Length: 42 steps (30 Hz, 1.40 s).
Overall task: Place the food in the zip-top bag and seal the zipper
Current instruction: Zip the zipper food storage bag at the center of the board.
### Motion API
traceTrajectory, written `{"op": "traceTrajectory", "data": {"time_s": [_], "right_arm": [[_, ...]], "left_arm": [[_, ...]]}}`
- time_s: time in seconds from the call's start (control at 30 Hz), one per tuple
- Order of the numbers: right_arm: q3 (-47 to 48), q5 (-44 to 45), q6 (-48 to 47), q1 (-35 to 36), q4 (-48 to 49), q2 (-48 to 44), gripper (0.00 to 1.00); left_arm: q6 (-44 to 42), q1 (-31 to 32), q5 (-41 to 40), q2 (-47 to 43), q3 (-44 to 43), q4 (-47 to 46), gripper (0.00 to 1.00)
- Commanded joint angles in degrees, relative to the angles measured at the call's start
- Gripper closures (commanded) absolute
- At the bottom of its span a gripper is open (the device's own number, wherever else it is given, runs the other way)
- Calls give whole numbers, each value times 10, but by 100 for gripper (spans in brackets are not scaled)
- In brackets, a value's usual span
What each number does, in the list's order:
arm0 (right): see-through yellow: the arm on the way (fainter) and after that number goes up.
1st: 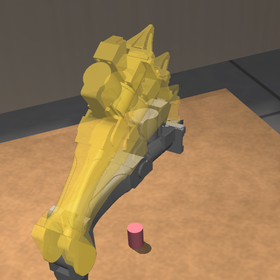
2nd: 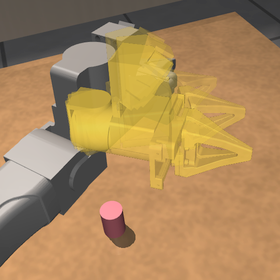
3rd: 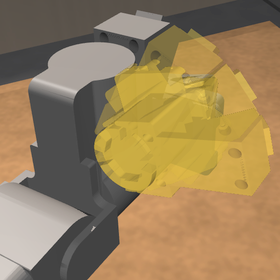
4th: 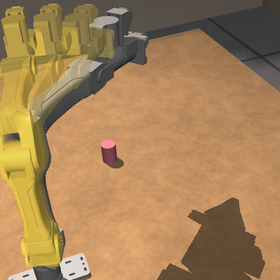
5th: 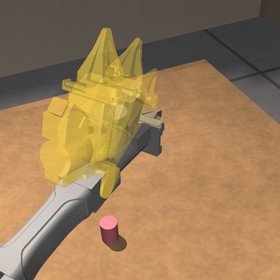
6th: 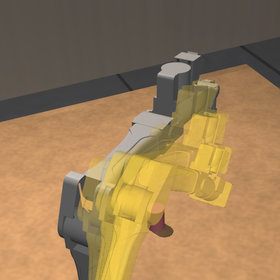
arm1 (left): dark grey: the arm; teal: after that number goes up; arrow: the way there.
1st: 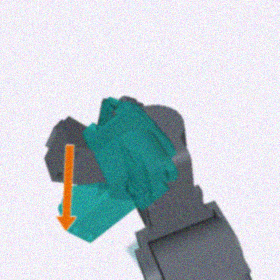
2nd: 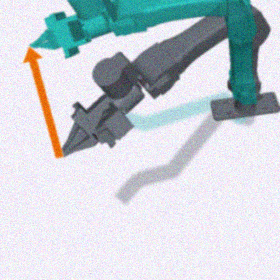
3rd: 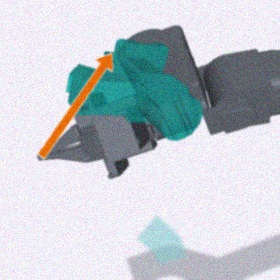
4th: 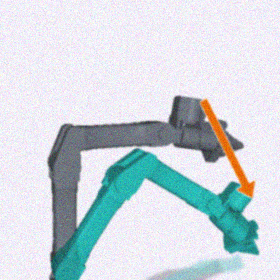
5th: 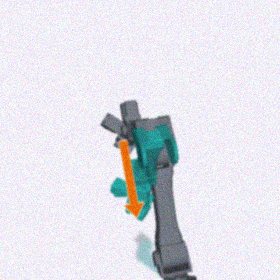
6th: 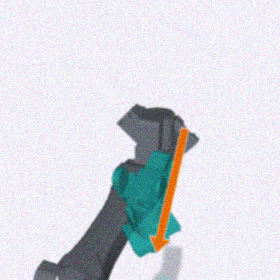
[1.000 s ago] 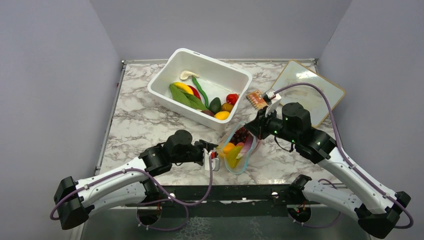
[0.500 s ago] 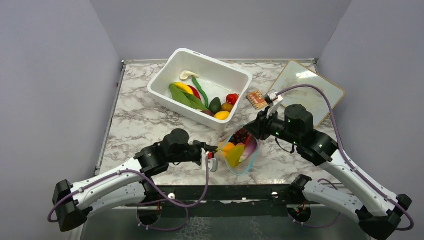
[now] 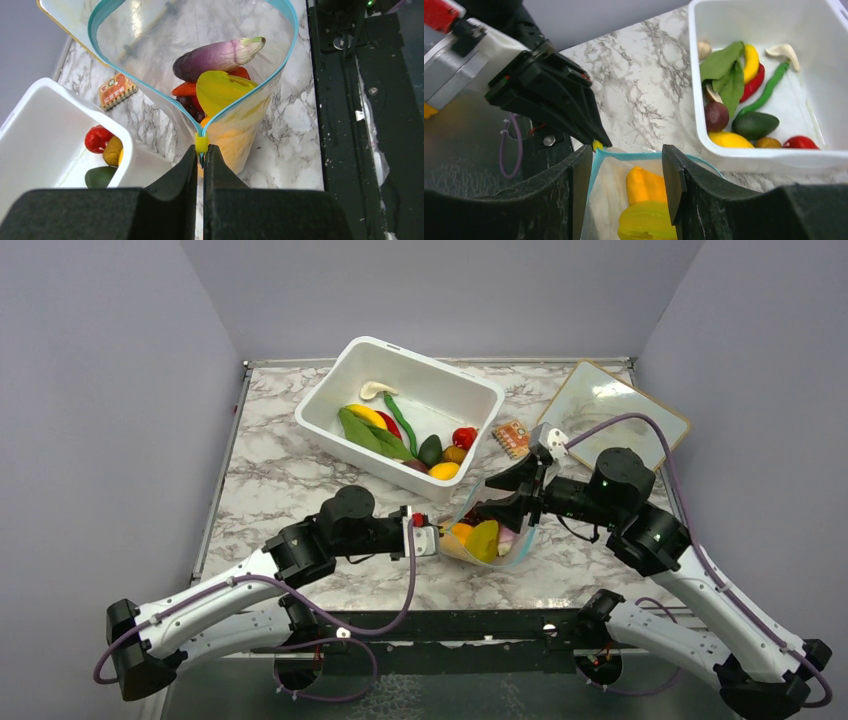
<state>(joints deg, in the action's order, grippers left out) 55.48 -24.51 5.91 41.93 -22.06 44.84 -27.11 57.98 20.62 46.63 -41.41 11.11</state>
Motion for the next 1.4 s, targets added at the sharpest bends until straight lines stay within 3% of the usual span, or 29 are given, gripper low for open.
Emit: {"op": "traceTrajectory", "data": {"time_s": [0.0,0.17,0.43,0.63,1.03,1.13,1.37], "right_arm": [[-13,-127,-97,1,77,10,46],[-63,-213,-221,3,139,-1,50],[-58,-256,-346,23,97,40,55],[-62,-228,-374,32,83,54,60],[-51,-163,-406,85,56,104,59],[-46,-154,-413,91,52,116,67],[-53,-121,-418,98,67,114,98]], "left_arm": [[70,1,29,9,-31,-23,100],[87,1,42,0,-37,-37,100],[81,0,44,-5,-36,-38,100],[83,0,24,-15,-27,-53,100],[83,0,35,-15,-27,-47,100],[84,0,35,-17,-26,-48,100],[84,1,22,-23,-24,-39,100]]}}
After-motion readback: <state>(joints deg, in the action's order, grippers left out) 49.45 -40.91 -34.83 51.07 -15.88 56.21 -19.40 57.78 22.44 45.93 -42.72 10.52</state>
